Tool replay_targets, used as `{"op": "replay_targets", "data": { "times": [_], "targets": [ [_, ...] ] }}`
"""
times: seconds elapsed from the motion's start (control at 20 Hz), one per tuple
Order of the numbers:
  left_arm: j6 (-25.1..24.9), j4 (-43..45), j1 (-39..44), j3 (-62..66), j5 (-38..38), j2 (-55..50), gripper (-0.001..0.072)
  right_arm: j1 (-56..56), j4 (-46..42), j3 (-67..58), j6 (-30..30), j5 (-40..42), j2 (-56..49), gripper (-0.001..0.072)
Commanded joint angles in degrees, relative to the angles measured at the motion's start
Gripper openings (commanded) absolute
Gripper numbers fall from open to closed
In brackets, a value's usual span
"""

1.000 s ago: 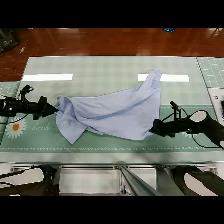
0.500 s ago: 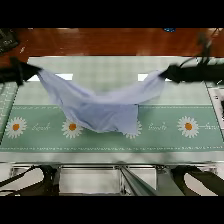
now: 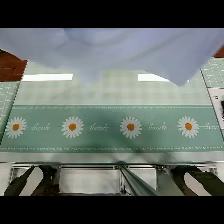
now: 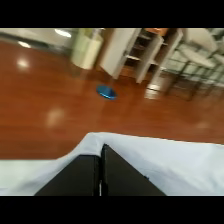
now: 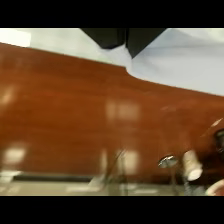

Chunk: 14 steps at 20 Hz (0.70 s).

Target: Fold the shirts.

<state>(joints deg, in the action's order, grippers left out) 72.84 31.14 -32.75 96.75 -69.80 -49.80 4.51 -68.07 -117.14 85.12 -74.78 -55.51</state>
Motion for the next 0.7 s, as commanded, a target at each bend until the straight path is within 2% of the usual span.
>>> {"op": "replay_targets", "data": {
  "times": [0.0,0.15,0.25,0.4,0.5,0.65],
  "targets": [
    [5.2,25.0,6.7,5.4,1.6,8.2,0.0017,0.1,-10.4,-2.5,1.5,-4.0,7.1,0.0028],
    [11.0,52.1,20.6,6.9,0.0,15.0,0.0018,0.1,-12.8,-0.2,2.3,-7.8,13.0,0.0028],
    [14.1,62.2,29.6,6.9,-1.0,18.9,0.0017,0.1,-14.3,2.8,4.2,-10.5,16.3,0.0028],
    [18.6,68.4,37.8,6.8,-5.5,21.3,0.0017,0.1,-14.6,5.7,6.0,-15.9,17.7,0.0027],
    [20.1,68.3,38.9,5.5,-10.2,20.6,0.0017,0.1,-12.4,8.6,6.4,-17.8,17.7,0.0027],
    [22.0,68.3,38.8,-2.5,-11.8,19.1,0.0017,0.1,-6.8,17.6,6.3,-17.0,17.7,0.0027]
  ]
}}
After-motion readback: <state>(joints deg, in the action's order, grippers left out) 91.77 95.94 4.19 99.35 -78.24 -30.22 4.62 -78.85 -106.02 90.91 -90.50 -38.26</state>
